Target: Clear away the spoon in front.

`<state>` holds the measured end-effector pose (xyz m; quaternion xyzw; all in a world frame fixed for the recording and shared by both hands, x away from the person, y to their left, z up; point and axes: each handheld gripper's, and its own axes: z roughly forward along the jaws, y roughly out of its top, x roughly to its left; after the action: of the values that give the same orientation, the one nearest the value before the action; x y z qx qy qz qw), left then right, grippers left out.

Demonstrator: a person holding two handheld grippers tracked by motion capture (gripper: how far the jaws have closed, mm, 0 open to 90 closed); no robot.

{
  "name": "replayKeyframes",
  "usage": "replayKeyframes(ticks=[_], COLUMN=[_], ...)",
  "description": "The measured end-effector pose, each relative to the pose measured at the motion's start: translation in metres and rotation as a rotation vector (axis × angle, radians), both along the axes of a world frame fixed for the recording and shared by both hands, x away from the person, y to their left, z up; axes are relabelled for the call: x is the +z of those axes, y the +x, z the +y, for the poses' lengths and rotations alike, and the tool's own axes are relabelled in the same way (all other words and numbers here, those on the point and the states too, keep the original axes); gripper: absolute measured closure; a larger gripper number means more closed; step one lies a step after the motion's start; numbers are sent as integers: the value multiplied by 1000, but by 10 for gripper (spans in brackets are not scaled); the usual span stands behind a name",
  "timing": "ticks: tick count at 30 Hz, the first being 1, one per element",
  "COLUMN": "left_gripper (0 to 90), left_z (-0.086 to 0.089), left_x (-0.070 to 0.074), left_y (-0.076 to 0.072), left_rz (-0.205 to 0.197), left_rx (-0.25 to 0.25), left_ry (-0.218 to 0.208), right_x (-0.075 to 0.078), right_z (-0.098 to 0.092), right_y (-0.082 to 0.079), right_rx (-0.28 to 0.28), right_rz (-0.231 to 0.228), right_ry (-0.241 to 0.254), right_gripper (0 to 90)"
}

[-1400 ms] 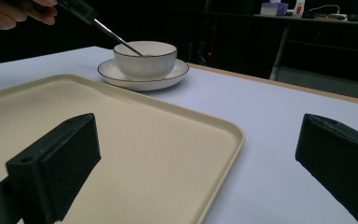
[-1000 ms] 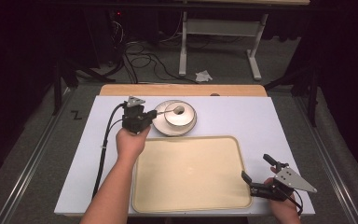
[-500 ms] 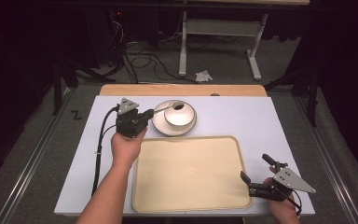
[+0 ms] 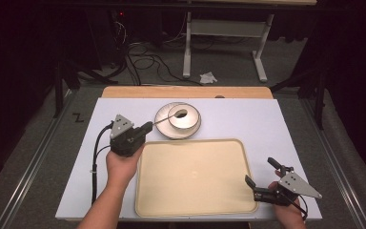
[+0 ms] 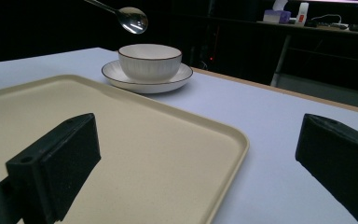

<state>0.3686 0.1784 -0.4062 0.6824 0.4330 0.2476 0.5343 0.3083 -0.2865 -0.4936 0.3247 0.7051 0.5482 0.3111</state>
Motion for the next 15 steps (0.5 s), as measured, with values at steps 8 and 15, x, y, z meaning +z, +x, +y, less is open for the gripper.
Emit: replayKeyframes(ticks=[8, 15], left_gripper=[897, 896], left_z=[5, 7], left_x=[-5, -12], left_y=[-27, -49], left_rz=[-31, -48], left_rx=[-32, -58], left_ry=[-16, -23], right_x=[-1, -1], right_z=[0, 1], right_y=[-1, -1], right_rx=[-1, -1], right_rz=[-2, -5], right_ry=[-7, -9], right_gripper=[4, 4])
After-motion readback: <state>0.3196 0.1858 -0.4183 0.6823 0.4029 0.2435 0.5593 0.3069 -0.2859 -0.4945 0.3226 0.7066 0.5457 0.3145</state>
